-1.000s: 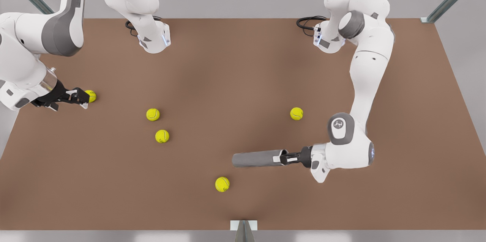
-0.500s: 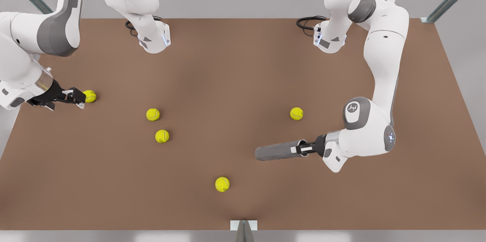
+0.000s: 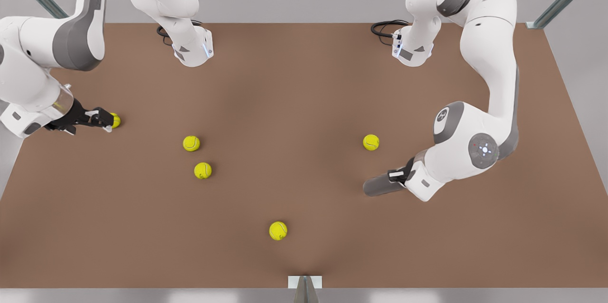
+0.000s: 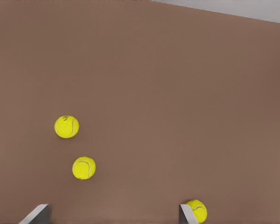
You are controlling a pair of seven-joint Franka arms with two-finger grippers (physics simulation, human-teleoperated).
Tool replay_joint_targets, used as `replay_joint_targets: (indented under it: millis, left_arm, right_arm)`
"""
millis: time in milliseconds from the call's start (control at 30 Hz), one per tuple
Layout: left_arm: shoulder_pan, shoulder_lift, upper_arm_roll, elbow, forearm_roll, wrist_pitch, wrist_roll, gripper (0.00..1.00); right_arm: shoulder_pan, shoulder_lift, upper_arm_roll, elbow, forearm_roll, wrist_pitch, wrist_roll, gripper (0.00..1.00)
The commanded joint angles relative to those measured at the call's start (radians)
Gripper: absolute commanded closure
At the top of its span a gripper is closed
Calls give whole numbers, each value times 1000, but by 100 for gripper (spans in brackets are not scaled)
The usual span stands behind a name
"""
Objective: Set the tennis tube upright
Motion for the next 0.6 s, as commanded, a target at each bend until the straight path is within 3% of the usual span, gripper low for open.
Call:
replay_joint_targets:
  millis: [0, 267, 300, 367, 567]
  left_arm:
    - [1, -2, -1, 0, 115, -9, 3, 79]
    - [-36, -41, 22, 5, 230, -115, 38, 79]
    - [-94, -59, 131, 8, 208, -130, 95, 79]
    - [-116, -64, 166, 11, 193, -142, 127, 79]
    - [-99, -85, 151, 9, 178, -199, 109, 79]
  right_arm:
    - [-2, 2, 0, 0, 0, 10, 0, 0]
    - [-55, 2, -2, 7, 61, -7, 0, 0]
    - [-58, -11, -2, 0, 61, -8, 0, 0]
    - [-55, -9, 0, 0, 61, -7, 0, 0]
    - [-65, -20, -4, -5, 63, -38, 0, 0]
